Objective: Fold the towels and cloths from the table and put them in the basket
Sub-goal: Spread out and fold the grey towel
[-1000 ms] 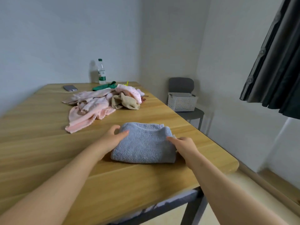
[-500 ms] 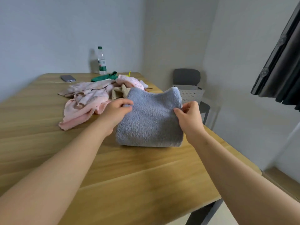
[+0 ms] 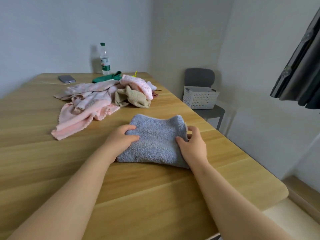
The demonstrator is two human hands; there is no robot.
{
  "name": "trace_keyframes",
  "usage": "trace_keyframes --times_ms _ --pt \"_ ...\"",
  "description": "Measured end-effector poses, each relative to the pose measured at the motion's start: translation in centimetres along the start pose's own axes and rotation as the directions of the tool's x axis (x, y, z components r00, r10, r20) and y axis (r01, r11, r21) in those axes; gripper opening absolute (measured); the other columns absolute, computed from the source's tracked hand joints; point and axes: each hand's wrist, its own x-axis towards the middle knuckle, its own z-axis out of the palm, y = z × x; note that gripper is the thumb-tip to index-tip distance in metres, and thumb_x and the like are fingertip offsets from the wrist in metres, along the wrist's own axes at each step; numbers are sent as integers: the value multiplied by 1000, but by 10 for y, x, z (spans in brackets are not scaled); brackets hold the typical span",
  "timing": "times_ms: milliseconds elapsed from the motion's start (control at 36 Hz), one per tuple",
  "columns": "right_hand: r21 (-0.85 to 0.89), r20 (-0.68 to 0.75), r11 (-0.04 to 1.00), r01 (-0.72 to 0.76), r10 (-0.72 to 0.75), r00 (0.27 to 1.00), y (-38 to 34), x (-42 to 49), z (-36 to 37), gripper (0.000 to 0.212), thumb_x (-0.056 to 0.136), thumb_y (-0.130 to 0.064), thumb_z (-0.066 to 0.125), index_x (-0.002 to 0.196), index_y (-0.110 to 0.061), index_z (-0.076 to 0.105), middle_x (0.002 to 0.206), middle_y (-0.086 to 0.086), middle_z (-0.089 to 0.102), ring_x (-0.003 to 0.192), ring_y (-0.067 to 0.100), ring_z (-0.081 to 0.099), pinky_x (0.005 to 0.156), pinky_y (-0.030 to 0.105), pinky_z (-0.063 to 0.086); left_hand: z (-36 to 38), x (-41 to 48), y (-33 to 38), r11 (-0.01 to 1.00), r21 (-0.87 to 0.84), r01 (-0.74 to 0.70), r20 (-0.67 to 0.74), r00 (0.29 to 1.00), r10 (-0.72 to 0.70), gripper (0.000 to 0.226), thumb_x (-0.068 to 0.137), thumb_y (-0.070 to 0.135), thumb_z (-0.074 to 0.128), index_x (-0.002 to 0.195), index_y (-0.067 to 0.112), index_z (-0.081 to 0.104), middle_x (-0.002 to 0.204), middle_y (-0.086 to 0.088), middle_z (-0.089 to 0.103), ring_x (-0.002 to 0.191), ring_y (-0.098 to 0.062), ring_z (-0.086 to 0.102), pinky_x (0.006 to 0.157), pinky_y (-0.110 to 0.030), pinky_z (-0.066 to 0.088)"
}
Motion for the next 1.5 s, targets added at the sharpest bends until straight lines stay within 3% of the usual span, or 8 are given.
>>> trace_keyframes --times_ms 278,472,556,694,806,917,1056,1500 --pt "-288 164 940 185 -142 976 5 -38 -15 45 92 -26 46 137 -31 45 139 -6 48 121 23 45 100 30 35 7 -48 7 952 305 28 -62 998 -9 50 94 29 45 143 28 35 149 2 36 135 -23 34 112 -35 24" --pt "-177 88 978 111 -96 991 1 -69 -33 30 88 -15 50 110 -21 68 108 -4 65 96 12 52 76 23 37 0 -87 1 993 117 18 -116 993 -5 26 88 31 59 113 29 65 101 15 62 86 -4 56 76 -26 38" --pt "-97 52 993 67 -62 997 3 -81 -41 21 85 -14 53 91 -19 73 84 -6 64 79 9 50 61 23 38 -5 -95 -2 996 84 14 -159 987 0 10 85 30 62 78 31 69 88 17 66 89 -11 59 77 -28 41" --pt "-40 68 999 -32 34 997 3 -86 -51 16 84 -18 55 69 -13 59 65 0 52 68 17 45 56 28 32 -8 -104 3 997 64 41 -122 992 -33 19 83 31 65 72 16 61 81 0 64 78 -19 54 65 -28 35" --pt "-305 18 952 7 -1 1000 -18 -78 -58 15 87 -26 48 95 -20 59 111 2 54 104 23 40 89 35 33 -8 -102 24 976 170 -133 -116 981 154 5 87 24 60 91 26 61 110 7 50 102 -12 47 84 -27 34" --pt "-496 206 787 367 -304 930 -38 -68 -43 38 96 -30 40 133 -25 47 153 -6 25 142 18 15 112 39 16 14 -89 39 911 366 -191 128 980 154 44 95 32 47 139 30 39 143 7 37 132 -18 36 107 -33 30" --pt "-579 427 761 295 -25 904 -10 -40 -19 55 95 -49 32 147 -31 22 157 -12 11 141 24 19 110 45 19 34 -63 18 755 645 -121 167 986 16 54 96 47 31 147 35 19 158 6 6 145 -16 -3 116 -41 6" --pt "-552 288 799 238 -85 954 9 64 -8 49 97 -45 34 143 -31 31 154 -11 17 130 29 34 103 39 25 64 47 31 853 486 -191 142 980 138 45 96 37 42 140 32 38 153 7 24 143 -10 10 114 -30 9"
